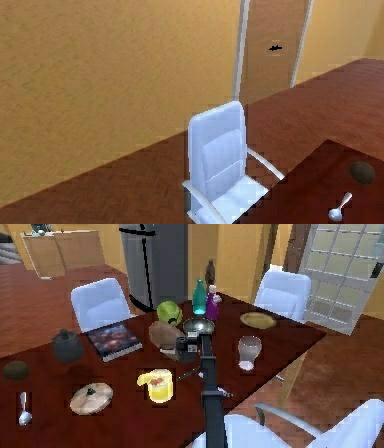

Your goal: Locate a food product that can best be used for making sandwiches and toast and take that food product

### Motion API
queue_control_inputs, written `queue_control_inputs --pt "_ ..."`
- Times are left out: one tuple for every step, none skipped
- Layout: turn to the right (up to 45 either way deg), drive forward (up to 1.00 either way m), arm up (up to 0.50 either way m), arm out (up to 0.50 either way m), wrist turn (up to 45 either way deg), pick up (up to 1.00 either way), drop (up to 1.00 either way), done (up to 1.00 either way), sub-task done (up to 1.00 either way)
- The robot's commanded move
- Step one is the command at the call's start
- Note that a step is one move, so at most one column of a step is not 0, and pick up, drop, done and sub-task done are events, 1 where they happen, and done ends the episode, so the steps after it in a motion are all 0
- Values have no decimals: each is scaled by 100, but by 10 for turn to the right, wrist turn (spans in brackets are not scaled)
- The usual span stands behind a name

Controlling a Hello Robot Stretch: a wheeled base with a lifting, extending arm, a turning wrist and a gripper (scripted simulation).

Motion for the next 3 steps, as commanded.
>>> queue_control_inputs --pt "0 0 0 0 0 100 0 0 0" --pt "0 0 10 0 0 0 0 0 0" --pt "0 0 0 0 0 0 0 100 0"
